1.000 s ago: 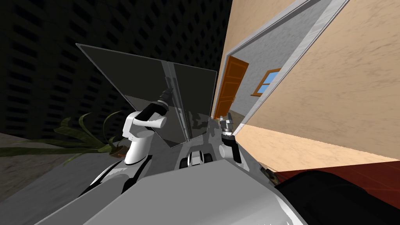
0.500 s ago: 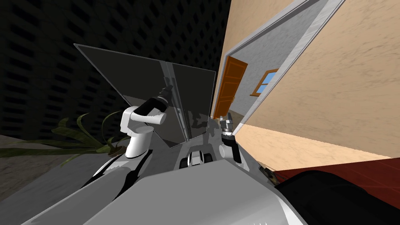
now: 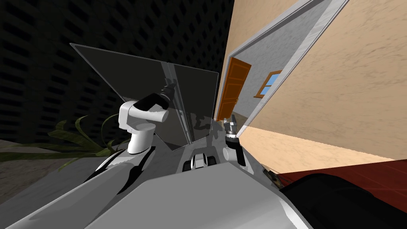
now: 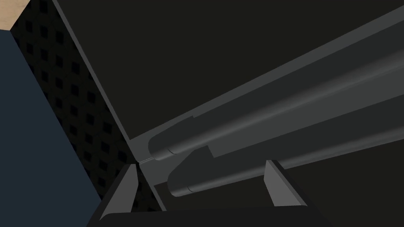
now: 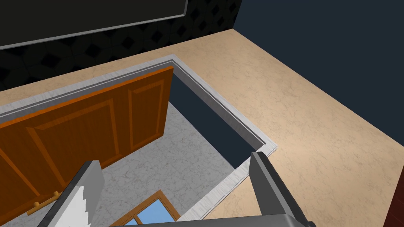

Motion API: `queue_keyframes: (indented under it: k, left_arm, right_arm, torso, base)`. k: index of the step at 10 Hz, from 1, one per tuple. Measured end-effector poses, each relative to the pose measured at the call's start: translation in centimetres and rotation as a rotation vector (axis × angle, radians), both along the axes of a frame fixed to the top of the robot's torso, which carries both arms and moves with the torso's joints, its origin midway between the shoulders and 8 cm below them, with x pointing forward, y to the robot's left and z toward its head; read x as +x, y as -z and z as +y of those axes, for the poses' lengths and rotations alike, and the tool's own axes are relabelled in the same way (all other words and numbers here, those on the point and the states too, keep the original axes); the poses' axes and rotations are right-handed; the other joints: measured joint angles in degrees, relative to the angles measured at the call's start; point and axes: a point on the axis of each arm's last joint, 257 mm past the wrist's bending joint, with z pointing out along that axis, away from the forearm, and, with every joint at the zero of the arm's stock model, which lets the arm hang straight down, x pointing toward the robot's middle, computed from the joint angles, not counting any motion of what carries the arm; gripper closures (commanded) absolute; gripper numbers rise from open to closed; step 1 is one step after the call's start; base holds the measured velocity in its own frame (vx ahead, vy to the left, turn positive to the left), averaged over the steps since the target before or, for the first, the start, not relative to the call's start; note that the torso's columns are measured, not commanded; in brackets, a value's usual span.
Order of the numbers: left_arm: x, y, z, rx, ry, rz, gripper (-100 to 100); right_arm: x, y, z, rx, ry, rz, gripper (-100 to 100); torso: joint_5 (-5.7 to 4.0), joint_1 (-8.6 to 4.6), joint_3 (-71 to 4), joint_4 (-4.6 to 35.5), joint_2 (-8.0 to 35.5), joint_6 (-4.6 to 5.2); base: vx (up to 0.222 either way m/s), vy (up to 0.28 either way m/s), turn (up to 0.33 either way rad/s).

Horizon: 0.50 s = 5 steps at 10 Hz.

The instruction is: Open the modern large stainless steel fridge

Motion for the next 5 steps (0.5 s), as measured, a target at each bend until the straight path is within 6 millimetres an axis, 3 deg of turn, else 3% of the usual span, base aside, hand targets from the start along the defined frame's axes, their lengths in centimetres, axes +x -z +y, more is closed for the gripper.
queue_keyframes:
  k: [5]
  left_arm:
    - [0.4,-1.5,0.6,0.028,-0.058,0.045,-100]
  right_arm:
    - [0.0,0.0,0.0,0.000,0.000,0.000,0]
  torso:
    - [0.01,0.02,0.00,0.00,0.01,0.00]
  base:
    - [0.012,-0.021,0.000]
